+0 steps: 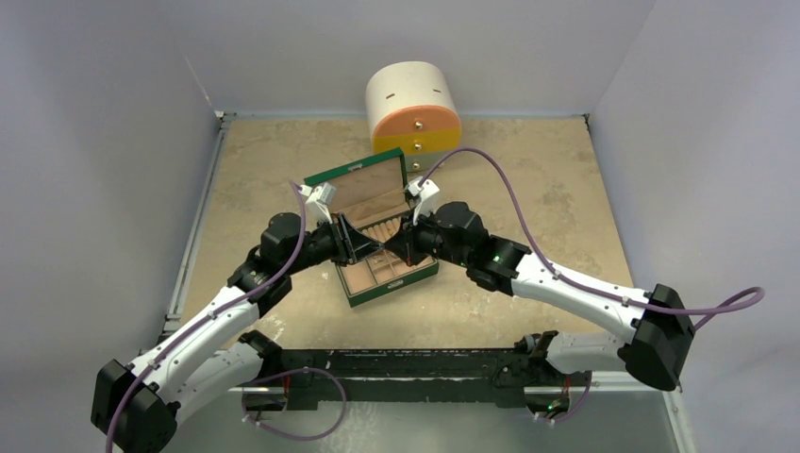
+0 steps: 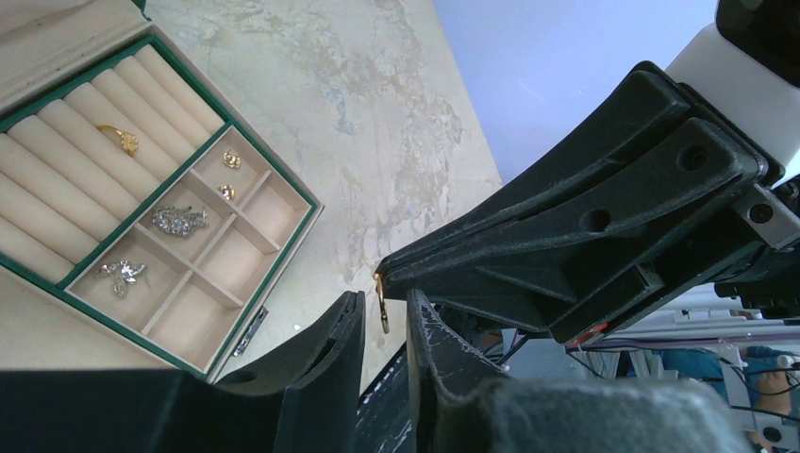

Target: Organize the mixed jewelry

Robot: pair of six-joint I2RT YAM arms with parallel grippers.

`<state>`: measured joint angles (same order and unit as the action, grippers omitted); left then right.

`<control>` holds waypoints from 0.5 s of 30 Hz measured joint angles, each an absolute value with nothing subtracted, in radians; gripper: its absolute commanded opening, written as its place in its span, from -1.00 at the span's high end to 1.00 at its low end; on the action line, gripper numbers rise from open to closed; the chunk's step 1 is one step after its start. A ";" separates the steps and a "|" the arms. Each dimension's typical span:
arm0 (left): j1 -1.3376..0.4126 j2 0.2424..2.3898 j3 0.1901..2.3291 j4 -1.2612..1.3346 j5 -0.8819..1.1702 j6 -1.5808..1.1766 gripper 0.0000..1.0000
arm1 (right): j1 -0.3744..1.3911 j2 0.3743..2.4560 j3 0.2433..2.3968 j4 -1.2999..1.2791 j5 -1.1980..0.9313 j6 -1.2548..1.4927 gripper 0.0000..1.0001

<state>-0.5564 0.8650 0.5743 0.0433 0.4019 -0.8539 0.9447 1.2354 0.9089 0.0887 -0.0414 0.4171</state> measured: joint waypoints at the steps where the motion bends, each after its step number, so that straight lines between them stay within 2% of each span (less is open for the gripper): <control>1: -0.556 0.865 0.574 0.043 0.402 -0.854 0.63 | 0.945 1.238 0.909 0.089 -0.043 0.417 1.00; 7: -0.556 0.868 0.574 0.044 0.408 -0.855 1.00 | 0.949 1.239 0.911 0.089 -0.044 0.413 1.00; 13: -0.556 0.868 0.574 0.043 0.408 -0.854 1.00 | 0.950 1.239 0.912 0.089 -0.043 0.410 1.00; 15: -0.556 0.868 0.574 0.043 0.408 -0.854 1.00 | 0.950 1.238 0.912 0.089 -0.044 0.410 0.82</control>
